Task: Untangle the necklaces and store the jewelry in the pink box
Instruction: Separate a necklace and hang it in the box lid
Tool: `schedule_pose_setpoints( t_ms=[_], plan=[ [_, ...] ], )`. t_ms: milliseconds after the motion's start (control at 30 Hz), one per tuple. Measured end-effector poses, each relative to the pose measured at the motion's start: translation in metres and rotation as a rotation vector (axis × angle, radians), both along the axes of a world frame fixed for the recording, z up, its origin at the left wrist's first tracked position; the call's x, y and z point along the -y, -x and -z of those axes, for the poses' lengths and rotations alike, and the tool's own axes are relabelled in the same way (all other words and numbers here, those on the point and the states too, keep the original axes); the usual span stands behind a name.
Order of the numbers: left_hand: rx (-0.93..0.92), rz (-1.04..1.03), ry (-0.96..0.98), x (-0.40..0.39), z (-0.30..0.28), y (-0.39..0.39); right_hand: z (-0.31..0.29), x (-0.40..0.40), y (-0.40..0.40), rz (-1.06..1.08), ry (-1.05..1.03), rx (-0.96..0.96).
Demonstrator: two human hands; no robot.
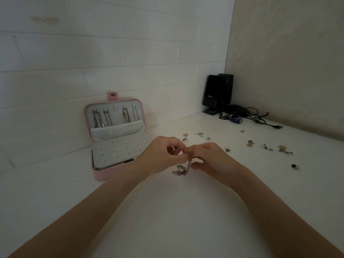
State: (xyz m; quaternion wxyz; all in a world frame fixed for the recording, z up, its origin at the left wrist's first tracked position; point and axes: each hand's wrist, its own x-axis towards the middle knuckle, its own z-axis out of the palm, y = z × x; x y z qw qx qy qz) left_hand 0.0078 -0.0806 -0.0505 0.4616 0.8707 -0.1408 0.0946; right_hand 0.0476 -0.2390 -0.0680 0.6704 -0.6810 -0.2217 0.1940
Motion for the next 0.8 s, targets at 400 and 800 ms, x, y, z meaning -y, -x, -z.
schedule_pose_setpoints(
  t_ms=[400, 800],
  plan=[
    [0.282, -0.103, 0.083, 0.012, 0.007, -0.003, -0.002, -0.013, 0.004, 0.165, -0.265, -0.155],
    [-0.08, -0.212, 0.577, 0.027, 0.002, -0.001, -0.002, -0.025, 0.013, 0.479, -0.205, 0.194]
  ],
)
